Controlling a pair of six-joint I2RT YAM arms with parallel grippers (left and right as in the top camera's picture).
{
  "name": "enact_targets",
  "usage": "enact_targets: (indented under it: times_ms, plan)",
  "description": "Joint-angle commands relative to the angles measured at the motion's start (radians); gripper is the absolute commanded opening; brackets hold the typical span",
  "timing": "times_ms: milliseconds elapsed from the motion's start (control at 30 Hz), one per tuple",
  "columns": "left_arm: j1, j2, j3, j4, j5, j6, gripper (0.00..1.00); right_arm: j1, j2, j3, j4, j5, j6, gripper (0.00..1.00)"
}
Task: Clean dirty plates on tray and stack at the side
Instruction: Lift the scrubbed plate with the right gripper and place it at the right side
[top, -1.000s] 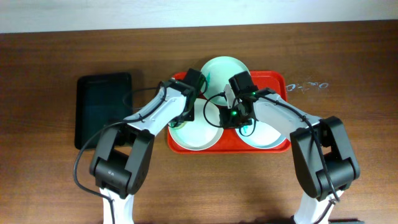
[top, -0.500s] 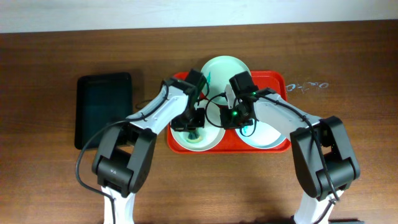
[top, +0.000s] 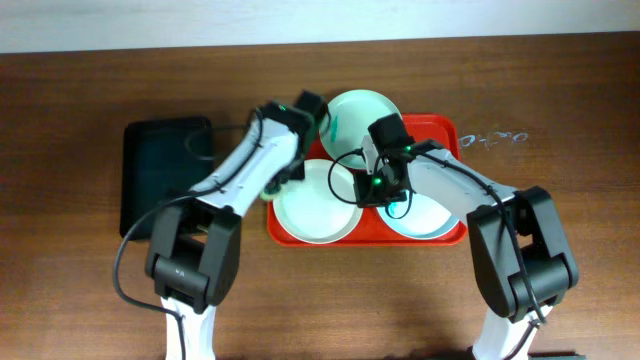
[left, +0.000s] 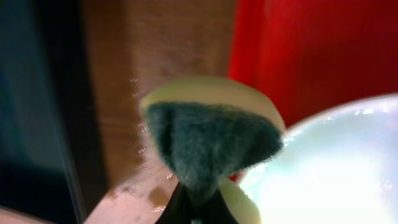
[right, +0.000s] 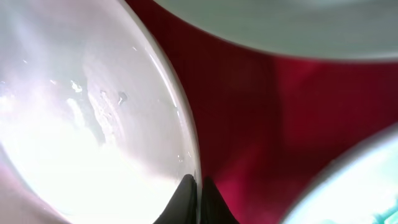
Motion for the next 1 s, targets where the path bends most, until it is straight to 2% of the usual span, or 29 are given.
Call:
enact_targets:
  times_ms: [0,100,167,233,300,433,600,667,733,833,900,967]
  plan:
    - [0.078,-0.001,0.194,-0.105,0.080,-0.019,0.00,0.005,-0.043,0.119,-0.108,0.155,-0.019,0.04]
    - [0.175,-0.003,0.244,-0.171,0.100,-0.015,0.00,0.053,-0.065,0.308,-0.304,0.391,-0.053,0.04]
    - [0.260,-0.002,0.243,-0.190,0.105,-0.015,0.00,0.131,-0.065,0.460,-0.418,0.635,-0.053,0.04]
    - [0.333,-0.002,0.243,-0.199,0.108,-0.015,0.00,0.187,-0.065,0.535,-0.460,0.789,-0.053,0.04]
    - [0.428,-0.002,0.243,-0.203,0.147,-0.015,0.00,0.282,-0.065,0.614,-0.488,1.060,-0.064,0.04]
    - [0.550,-0.002,0.241,-0.208,0.184,-0.015,0.00,0.438,-0.065,0.636,-0.428,1.462,-0.335,0.04]
    - [0.608,-0.002,0.241,-0.207,0.221,-0.011,0.00,0.558,-0.065,0.636,-0.220,1.774,-0.680,0.04]
    - [0.608,-0.002,0.241,-0.207,0.221,-0.011,0.00,0.568,-0.065,0.636,-0.193,1.820,-0.713,0.04]
    - [0.607,-0.002,0.241,-0.207,0.221,-0.011,0.00,0.570,-0.065,0.636,-0.188,1.805,-0.692,0.04]
    - [0.607,-0.002,0.241,-0.207,0.221,-0.011,0.00,0.528,-0.065,0.634,-0.228,1.525,-0.485,0.04]
    - [0.607,-0.002,0.240,-0.207,0.220,-0.007,0.00,0.444,-0.063,0.628,-0.272,1.123,-0.334,0.04]
    - [0.607,-0.002,0.240,-0.206,0.221,-0.007,0.00,0.306,-0.063,0.623,-0.269,0.622,-0.230,0.04]
